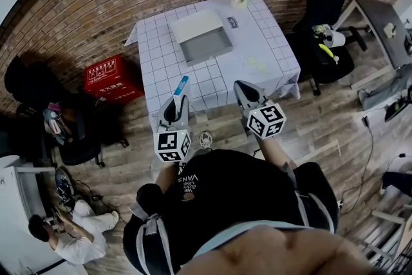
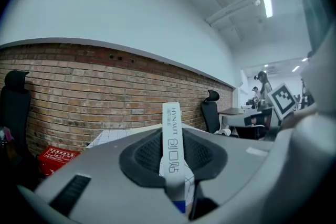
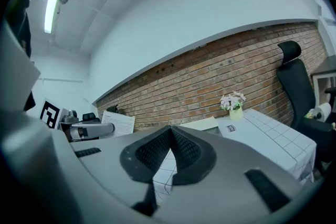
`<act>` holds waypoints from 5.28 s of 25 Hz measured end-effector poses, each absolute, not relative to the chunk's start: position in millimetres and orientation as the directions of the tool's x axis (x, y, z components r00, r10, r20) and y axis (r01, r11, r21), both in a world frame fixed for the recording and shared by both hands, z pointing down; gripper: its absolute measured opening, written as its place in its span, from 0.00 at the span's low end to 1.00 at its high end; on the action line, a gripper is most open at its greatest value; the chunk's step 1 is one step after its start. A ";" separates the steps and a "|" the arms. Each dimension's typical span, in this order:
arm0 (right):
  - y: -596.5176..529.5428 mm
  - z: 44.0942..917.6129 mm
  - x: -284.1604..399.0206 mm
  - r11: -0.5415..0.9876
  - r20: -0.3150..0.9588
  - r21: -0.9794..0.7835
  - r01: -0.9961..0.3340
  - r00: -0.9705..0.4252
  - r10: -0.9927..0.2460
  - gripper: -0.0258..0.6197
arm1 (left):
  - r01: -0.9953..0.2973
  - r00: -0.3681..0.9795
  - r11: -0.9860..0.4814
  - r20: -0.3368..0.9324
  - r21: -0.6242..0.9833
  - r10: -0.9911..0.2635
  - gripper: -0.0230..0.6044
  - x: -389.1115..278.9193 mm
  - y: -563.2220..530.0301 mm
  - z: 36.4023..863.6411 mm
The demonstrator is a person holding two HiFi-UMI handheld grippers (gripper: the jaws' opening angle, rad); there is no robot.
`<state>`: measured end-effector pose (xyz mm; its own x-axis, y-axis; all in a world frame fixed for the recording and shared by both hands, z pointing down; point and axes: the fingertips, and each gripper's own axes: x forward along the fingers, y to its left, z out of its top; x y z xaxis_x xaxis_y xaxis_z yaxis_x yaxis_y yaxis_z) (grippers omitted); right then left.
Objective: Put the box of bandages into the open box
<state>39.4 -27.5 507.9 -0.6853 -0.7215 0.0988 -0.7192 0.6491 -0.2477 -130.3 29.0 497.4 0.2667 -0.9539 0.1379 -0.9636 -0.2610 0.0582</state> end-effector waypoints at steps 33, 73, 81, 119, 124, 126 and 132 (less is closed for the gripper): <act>-134.1 524.9 -26.5 0.534 0.139 -0.260 -0.805 -0.578 -0.804 0.04 | -0.911 0.413 -0.408 0.166 0.067 -0.895 0.18 -197.1 -97.9 515.6; -248.0 531.9 -4.4 0.638 0.185 -0.275 -0.719 -0.691 -0.699 0.04 | -0.957 0.288 -0.283 0.219 0.058 -0.932 0.18 -168.7 -204.1 524.3; -264.7 534.1 5.1 0.657 0.194 -0.273 -0.702 -0.710 -0.677 0.04 | -0.960 0.274 -0.281 0.233 0.002 -0.933 0.18 -156.7 -225.1 532.5; -287.8 569.3 34.4 0.635 0.249 -0.336 -0.696 -0.716 -0.652 0.04 | -0.798 0.319 -0.515 0.505 -0.313 -0.802 0.18 -87.2 -278.7 625.1; -285.6 573.3 33.5 0.640 0.261 -0.337 -0.690 -0.722 -0.641 0.04 | -0.761 0.302 -0.552 0.567 -0.341 -0.766 0.18 -85.4 -281.6 641.6; -284.8 574.5 34.2 0.641 0.264 -0.339 -0.689 -0.723 -0.638 0.04 | -0.744 0.291 -0.559 0.575 -0.367 -0.765 0.18 -85.7 -285.0 645.5; -284.8 578.1 42.5 0.630 0.279 -0.338 -0.699 -0.714 -0.642 0.04 | -0.698 0.271 -0.584 0.601 -0.415 -0.752 0.18 -83.4 -293.8 658.0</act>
<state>42.5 -284.8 578.1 -0.7138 -0.6424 0.2790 -0.6992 0.6301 -0.3377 -83.4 -293.8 658.0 0.2708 -0.7517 0.6014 -0.6978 -0.5836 -0.4153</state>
